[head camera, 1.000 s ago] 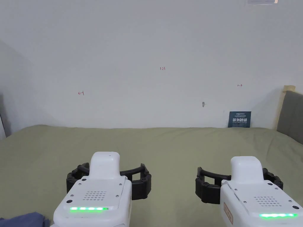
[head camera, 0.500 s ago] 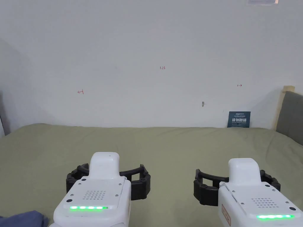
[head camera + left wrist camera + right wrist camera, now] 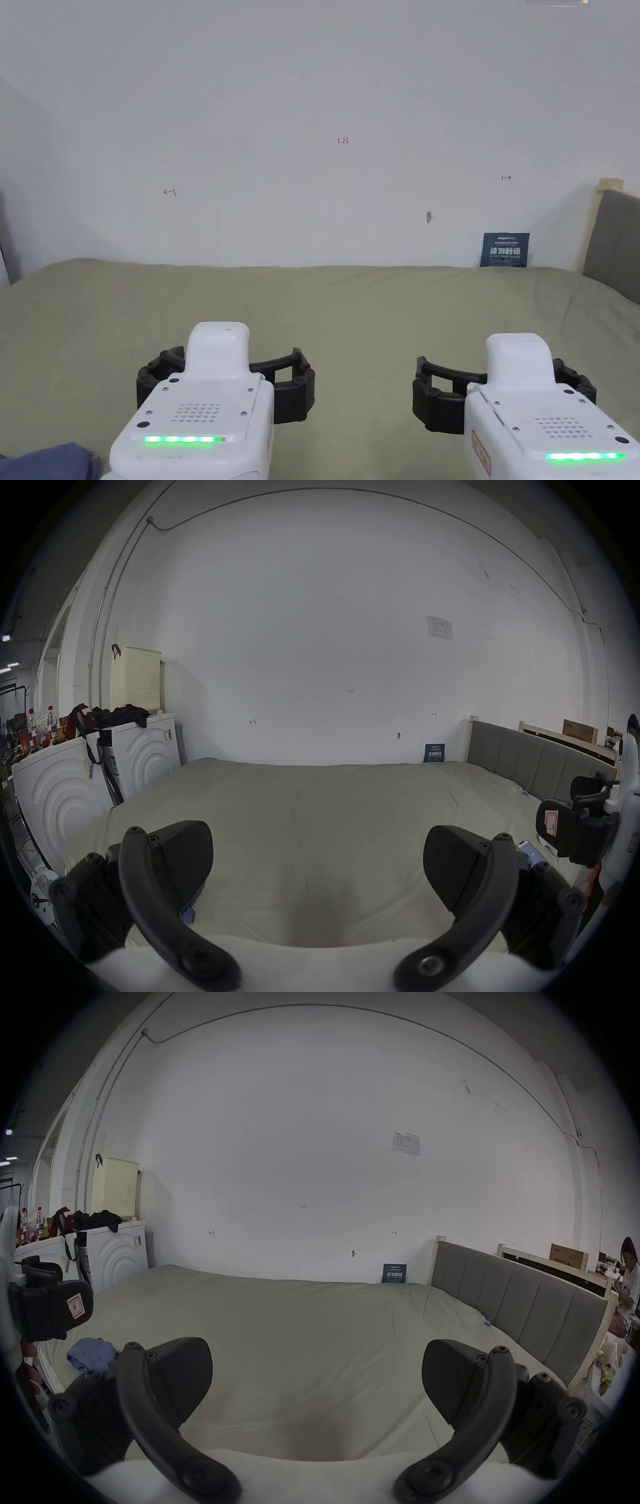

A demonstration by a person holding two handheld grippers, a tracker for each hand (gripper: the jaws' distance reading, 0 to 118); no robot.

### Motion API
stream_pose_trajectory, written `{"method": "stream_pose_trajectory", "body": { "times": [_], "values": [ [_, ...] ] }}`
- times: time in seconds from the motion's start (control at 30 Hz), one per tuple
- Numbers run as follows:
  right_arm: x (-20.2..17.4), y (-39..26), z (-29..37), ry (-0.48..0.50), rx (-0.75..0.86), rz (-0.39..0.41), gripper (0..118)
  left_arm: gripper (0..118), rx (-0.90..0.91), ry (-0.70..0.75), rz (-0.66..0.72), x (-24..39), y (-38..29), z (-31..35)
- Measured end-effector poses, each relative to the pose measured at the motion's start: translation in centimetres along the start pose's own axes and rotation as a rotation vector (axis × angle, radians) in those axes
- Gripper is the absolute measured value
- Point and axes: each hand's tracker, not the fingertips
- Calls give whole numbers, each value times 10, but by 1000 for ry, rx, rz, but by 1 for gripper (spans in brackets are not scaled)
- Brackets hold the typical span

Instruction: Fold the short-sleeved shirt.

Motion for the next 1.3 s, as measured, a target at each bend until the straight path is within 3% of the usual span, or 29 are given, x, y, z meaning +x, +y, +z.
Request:
{"method": "stream_pose_trajectory", "body": {
  "times": [1.3],
  "values": [
    [1, -4, 4, -5, -4, -9, 118, 118, -4, 0, 6, 2, -3, 5]
  ]
}}
